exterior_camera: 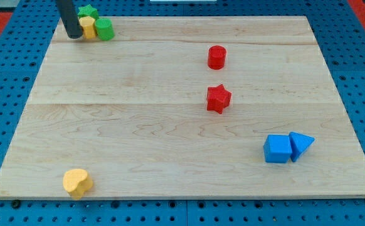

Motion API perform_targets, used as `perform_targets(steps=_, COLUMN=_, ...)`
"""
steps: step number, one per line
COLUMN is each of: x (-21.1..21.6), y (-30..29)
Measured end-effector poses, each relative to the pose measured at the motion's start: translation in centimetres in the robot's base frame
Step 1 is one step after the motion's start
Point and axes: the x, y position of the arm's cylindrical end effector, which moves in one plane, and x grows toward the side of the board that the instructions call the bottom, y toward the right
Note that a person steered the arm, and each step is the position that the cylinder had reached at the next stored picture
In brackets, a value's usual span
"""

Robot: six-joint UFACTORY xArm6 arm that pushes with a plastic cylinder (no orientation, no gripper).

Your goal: Point at the yellow heart

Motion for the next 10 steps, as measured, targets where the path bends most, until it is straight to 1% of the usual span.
perform_targets(steps=1, x=6.5, y=4.7)
perform_targets(steps=3, x=16.4, y=17.0)
perform_targets(steps=4, x=22.8, y=21.7)
perform_targets(steps=5, x=29.9, y=23.7)
perform_targets(steps=6, x=36.1, y=24.4)
perform_targets(steps=7, x=36.3, y=23.8)
perform_targets(steps=8, x=36.2, y=19.0)
perform_targets(steps=10, x=36.3, y=12.0)
